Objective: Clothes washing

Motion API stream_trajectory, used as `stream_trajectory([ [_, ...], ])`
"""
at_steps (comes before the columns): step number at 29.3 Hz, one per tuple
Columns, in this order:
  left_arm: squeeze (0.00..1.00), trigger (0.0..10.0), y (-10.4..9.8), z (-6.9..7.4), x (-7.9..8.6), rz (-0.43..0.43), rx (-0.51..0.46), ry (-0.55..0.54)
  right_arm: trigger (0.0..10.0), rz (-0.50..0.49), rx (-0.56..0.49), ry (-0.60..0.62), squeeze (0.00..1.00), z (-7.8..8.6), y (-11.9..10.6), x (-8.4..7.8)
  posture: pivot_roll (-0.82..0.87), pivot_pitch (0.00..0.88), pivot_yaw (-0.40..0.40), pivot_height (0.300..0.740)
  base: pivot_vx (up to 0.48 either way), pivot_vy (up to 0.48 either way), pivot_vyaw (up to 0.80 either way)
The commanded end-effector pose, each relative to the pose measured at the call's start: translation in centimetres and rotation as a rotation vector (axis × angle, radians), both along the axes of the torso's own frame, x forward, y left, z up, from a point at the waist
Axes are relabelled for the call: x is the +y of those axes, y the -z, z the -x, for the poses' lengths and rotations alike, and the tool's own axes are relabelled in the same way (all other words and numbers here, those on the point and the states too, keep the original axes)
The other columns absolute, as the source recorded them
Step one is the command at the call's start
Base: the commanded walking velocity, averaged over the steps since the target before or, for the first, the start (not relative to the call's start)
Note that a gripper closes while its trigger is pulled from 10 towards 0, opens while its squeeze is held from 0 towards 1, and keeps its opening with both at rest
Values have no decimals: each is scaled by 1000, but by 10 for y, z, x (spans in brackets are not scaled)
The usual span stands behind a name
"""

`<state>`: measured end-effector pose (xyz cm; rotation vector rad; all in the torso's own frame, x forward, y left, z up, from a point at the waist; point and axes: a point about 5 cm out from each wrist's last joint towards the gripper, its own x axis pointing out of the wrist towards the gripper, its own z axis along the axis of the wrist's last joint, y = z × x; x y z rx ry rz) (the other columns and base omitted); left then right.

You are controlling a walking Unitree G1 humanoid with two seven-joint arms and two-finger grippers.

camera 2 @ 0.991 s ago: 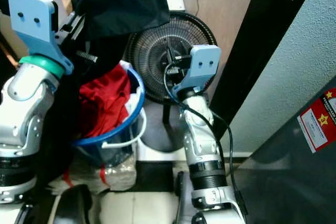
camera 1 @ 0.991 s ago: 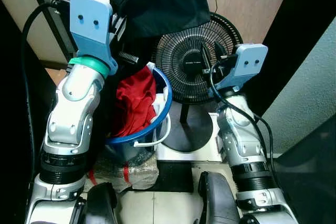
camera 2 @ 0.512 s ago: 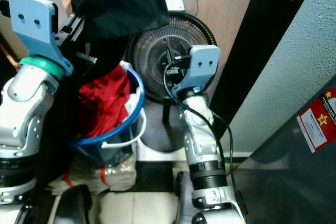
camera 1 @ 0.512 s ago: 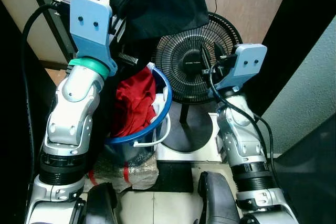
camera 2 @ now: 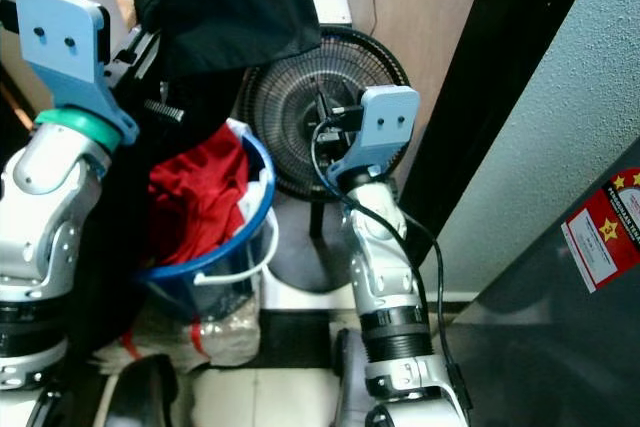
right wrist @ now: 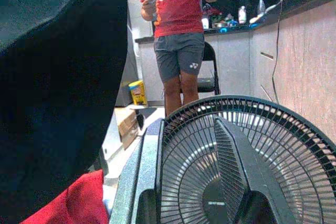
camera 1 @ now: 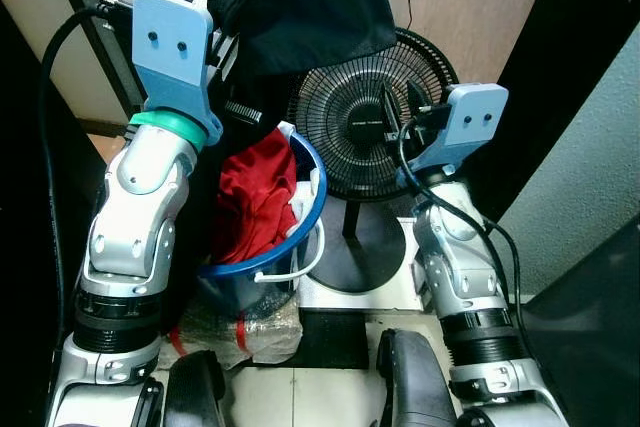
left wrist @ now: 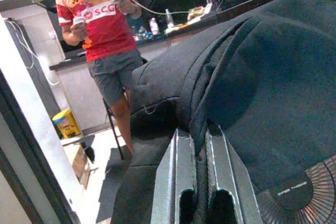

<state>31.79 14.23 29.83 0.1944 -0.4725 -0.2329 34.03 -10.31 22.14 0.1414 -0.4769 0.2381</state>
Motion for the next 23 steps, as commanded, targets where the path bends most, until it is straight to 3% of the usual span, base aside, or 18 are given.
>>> stream_trajectory([
  [1, 0, 10000, 0, 1, 2, -9, -3, -11, 10000, -2, -2, -3, 0, 0, -3, 1, 15, 0, 38, 580, 0, 0, 0],
  [23, 0, 10000, 0, 1, 2, -12, -1, -15, 10000, -4, -2, -2, 0, 0, -2, 2, 16, 0, 42, 638, 0, 0, 0],
])
